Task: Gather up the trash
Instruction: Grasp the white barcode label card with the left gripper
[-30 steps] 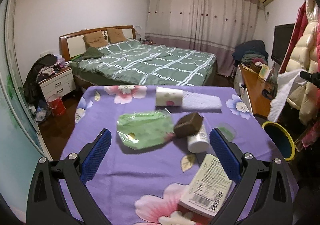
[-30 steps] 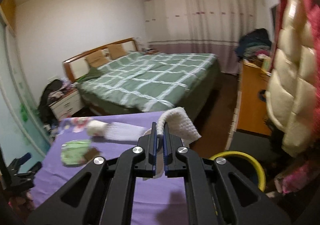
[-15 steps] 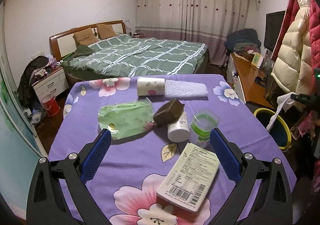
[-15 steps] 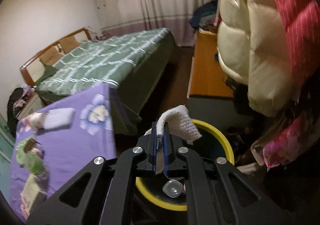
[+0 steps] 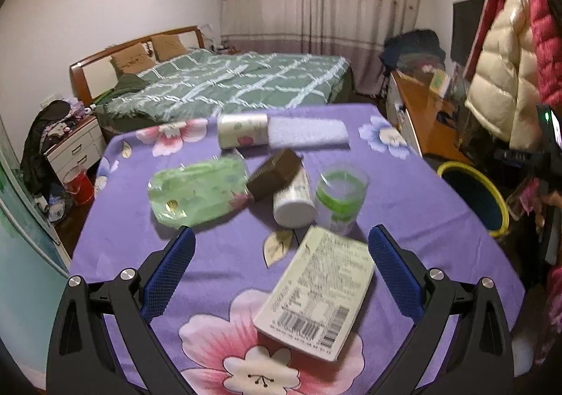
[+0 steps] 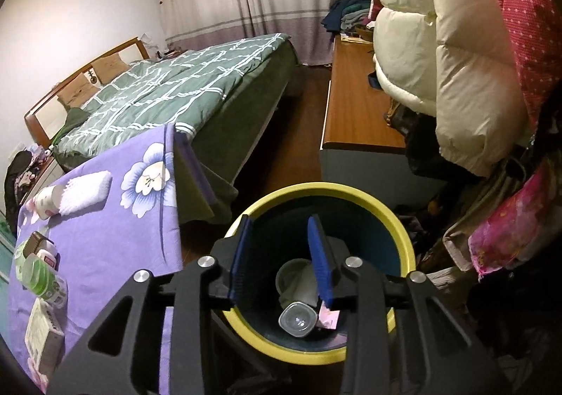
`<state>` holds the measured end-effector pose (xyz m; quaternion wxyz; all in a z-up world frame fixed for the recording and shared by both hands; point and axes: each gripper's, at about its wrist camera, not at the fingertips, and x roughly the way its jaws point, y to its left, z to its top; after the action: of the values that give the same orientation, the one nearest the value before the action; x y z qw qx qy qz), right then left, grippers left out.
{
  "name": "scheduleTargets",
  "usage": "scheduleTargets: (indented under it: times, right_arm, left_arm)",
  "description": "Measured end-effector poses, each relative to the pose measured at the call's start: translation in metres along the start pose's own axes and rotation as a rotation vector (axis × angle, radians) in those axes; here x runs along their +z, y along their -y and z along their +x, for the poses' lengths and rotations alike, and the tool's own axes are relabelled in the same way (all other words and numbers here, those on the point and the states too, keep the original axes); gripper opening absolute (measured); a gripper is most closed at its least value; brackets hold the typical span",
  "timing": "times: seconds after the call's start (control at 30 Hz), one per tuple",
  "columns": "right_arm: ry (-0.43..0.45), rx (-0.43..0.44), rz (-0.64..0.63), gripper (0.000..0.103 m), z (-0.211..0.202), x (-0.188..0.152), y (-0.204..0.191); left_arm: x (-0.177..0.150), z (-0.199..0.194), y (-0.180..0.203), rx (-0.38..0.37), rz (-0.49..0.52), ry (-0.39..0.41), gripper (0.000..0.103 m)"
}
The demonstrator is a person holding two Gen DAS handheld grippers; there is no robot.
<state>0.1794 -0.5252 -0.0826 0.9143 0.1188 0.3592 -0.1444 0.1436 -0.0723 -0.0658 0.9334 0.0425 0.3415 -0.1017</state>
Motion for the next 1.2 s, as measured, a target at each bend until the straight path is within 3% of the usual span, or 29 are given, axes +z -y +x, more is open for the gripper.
scheduleTargets:
  times: [0.43,0.6,0.87,1.2]
  right_arm:
    - [-0.015,0.04,-0.031,0.033,0.002,-0.004,-0.026]
    - [-0.021,0.042,-0.03,0.033,0.003,-0.007,-0.026]
    - [-0.031,0.047,-0.026,0.033,0.005,-0.008,-0.024]
    - [-0.036,0.059,-0.03,0.033,0.008,-0.01,-0.029]
  left_arm:
    - [-0.035,0.047,0.008,-0.106,0.038,-0.159,0.097]
    - [-0.038,0.06,0.011,-0.109,0.074,-0.182,0.097]
    - [-0.037,0.07,0.017,-0.215,0.123,-0.229,0.097]
    - [-0.041,0.092,0.017,-0.212,0.124,-0.296,0.097]
